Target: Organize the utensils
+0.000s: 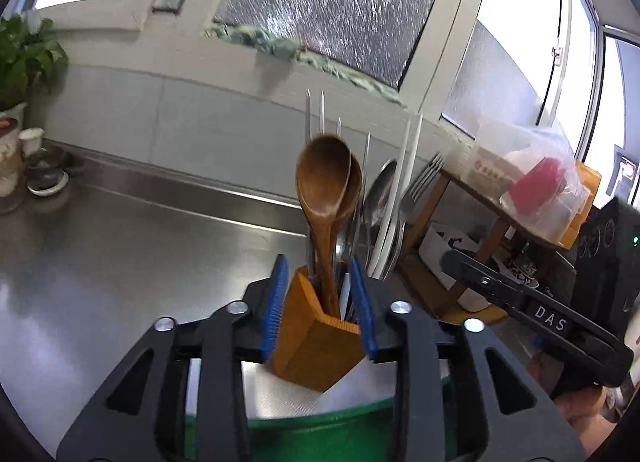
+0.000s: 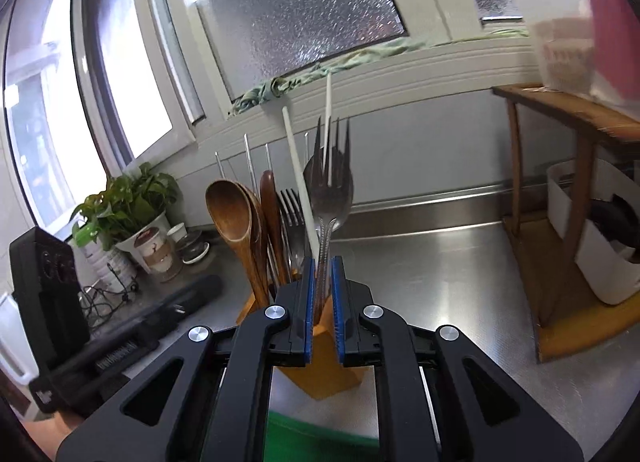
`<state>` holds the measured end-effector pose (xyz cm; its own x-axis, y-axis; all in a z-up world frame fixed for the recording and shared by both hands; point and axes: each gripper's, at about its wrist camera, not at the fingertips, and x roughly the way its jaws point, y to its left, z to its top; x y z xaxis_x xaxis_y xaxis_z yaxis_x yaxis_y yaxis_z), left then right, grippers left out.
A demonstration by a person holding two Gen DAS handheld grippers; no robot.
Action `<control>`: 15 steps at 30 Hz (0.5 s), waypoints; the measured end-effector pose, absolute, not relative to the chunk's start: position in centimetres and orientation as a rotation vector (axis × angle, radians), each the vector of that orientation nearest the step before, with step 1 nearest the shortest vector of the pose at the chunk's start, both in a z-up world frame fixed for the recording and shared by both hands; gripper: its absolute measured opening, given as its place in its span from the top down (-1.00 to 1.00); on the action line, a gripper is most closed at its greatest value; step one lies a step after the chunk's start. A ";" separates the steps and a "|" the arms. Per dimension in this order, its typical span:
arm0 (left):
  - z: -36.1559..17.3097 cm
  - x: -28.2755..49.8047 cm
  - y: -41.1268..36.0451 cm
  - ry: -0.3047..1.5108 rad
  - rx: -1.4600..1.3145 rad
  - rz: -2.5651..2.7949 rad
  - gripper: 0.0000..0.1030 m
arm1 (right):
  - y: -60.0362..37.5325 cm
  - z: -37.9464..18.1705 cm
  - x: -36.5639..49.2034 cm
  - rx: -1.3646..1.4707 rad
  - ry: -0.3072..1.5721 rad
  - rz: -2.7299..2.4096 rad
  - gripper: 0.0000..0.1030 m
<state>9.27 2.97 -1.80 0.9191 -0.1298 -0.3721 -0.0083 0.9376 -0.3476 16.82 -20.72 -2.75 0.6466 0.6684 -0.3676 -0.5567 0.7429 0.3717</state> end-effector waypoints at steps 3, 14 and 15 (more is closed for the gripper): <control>-0.8 7.1 3.8 0.399 -0.362 -0.043 -0.27 | -22.2 -2.3 15.8 0.239 0.542 0.681 0.50; 1.2 1.2 2.6 0.574 -0.265 -0.087 -0.84 | -26.3 -1.4 11.1 0.139 0.756 0.618 -0.94; 1.3 0.5 2.2 0.587 -0.243 -0.090 -0.84 | -26.4 -1.6 10.7 0.126 0.773 0.614 -0.94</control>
<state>0.45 2.18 1.28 0.8297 -0.1526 -0.5370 0.0149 0.9676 -0.2519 10.73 -26.43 -1.57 0.5519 0.5623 -0.6159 -0.4729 0.8193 0.3242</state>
